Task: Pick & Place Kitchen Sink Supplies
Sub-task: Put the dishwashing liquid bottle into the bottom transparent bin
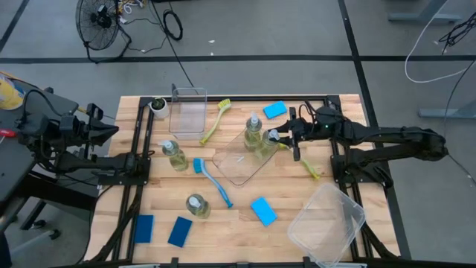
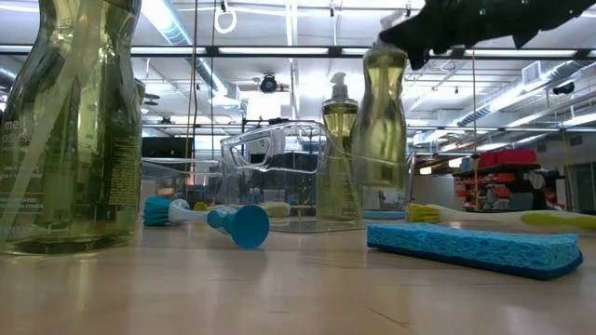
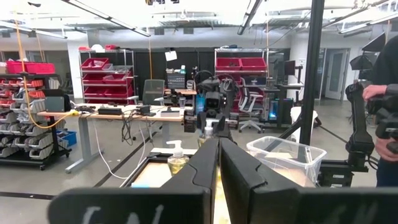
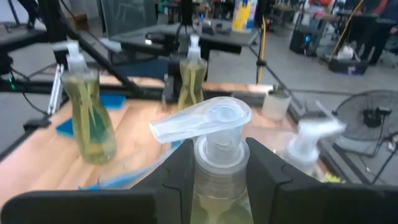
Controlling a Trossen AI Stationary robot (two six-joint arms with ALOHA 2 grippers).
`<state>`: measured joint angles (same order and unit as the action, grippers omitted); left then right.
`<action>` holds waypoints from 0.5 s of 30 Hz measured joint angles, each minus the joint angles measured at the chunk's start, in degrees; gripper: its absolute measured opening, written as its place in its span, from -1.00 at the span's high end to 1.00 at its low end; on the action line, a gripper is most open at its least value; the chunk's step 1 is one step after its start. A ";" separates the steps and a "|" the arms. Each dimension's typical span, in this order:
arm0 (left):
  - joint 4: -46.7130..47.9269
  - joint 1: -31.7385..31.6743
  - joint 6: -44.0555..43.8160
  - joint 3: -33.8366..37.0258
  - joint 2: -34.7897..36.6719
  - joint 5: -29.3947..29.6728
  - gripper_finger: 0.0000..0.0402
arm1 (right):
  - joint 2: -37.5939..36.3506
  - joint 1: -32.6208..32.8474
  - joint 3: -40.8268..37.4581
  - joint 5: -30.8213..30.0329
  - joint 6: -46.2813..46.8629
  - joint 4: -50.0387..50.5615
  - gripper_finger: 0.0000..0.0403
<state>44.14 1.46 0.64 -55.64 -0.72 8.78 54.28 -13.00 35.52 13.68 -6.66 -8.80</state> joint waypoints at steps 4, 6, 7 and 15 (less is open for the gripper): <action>0.00 0.01 0.00 0.00 0.01 0.01 0.87 | -0.02 -0.03 -2.32 -2.03 0.16 -1.98 0.51; 0.00 -0.01 0.00 0.00 0.01 0.01 0.87 | -0.02 -0.15 -3.49 -2.22 0.16 -2.97 0.51; 0.00 -0.01 0.00 0.00 0.01 -0.01 0.87 | 0.00 -0.15 -3.98 -2.26 0.18 -3.36 0.50; 0.00 0.00 0.00 0.00 0.01 0.01 0.87 | 0.00 -0.66 -4.58 -2.19 -0.05 -4.59 0.48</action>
<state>44.14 1.46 0.64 -55.64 -0.71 8.80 54.28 -13.66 30.94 11.48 -6.71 -13.39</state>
